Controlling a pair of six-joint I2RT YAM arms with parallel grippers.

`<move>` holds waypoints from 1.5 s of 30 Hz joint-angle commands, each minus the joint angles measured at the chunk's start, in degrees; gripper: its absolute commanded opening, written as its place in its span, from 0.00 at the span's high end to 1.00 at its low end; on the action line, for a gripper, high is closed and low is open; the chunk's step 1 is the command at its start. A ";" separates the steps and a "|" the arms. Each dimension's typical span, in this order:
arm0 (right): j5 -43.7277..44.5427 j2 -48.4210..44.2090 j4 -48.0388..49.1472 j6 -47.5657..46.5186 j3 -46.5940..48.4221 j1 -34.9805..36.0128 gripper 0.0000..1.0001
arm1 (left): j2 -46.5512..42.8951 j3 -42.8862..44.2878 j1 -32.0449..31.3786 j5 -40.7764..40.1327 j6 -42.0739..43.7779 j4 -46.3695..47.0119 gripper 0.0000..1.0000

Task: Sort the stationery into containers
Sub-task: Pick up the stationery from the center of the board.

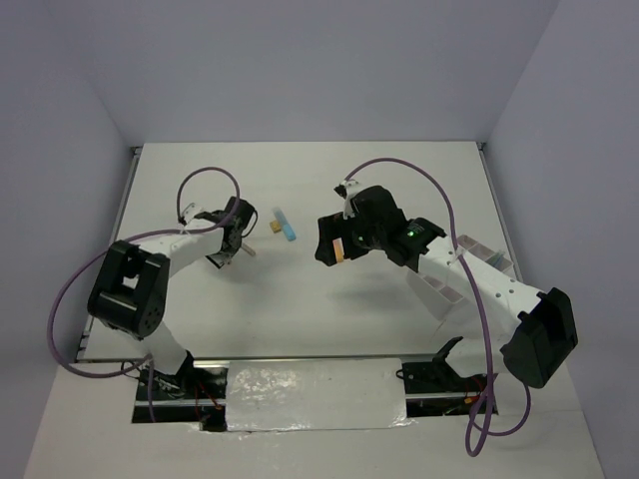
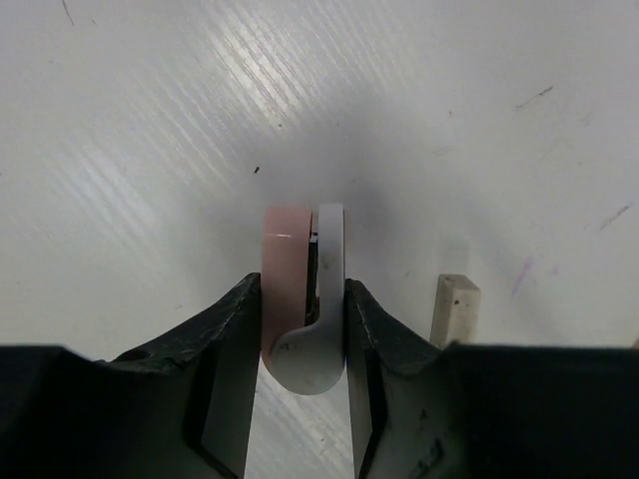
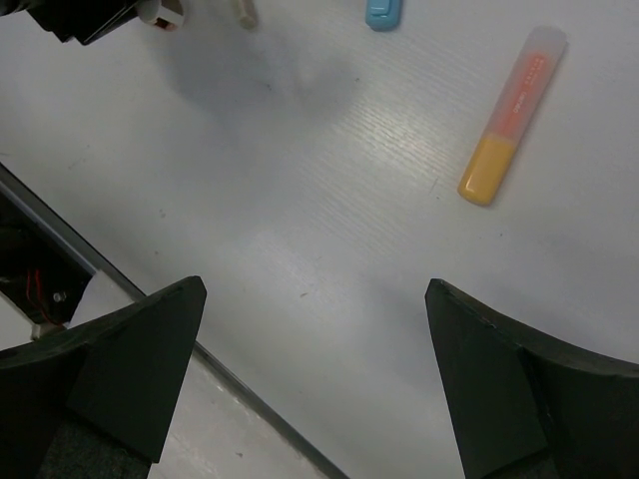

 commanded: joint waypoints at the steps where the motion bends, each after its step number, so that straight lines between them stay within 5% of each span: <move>1: 1.02 -0.71 1.56 0.25 -0.23 0.37 0.01 | -7.76 -2.39 -1.27 -3.78 6.19 4.77 0.86; 5: 0.50 -0.19 1.12 0.69 1.34 0.11 0.01 | -13.74 -4.16 -4.52 -4.84 12.95 9.24 0.87; 9: -1.52 -0.80 1.56 4.72 2.49 -3.03 0.00 | -19.02 -7.58 -9.62 1.21 33.24 23.81 0.94; 13: -10.12 -4.40 7.08 11.92 -0.48 -10.84 0.01 | -27.09 -17.49 -13.05 16.93 46.00 42.88 1.00; 17: -14.34 -6.08 5.61 13.61 1.95 -11.40 0.01 | -34.40 -25.68 -15.25 35.97 56.97 61.23 1.00; 21: -12.96 -6.77 3.84 17.56 2.06 -11.40 0.02 | -40.56 -32.27 -18.68 43.05 61.92 70.76 1.00; 27: -8.13 -9.07 7.10 24.16 -0.94 -5.79 0.03 | -38.82 -28.26 -19.82 53.67 64.91 70.87 1.00; 36: -7.42 -9.15 11.14 26.98 -4.02 -2.62 0.14 | -34.24 -25.53 -23.43 53.43 66.15 72.80 1.00; 43: -9.00 -7.31 11.49 26.09 -3.40 -1.03 0.53 | -33.89 -25.17 -24.22 52.38 66.41 73.15 1.00; 45: -9.88 -7.13 11.58 25.92 -3.14 -0.68 0.53 | -34.24 -25.60 -24.22 50.80 66.58 73.15 1.00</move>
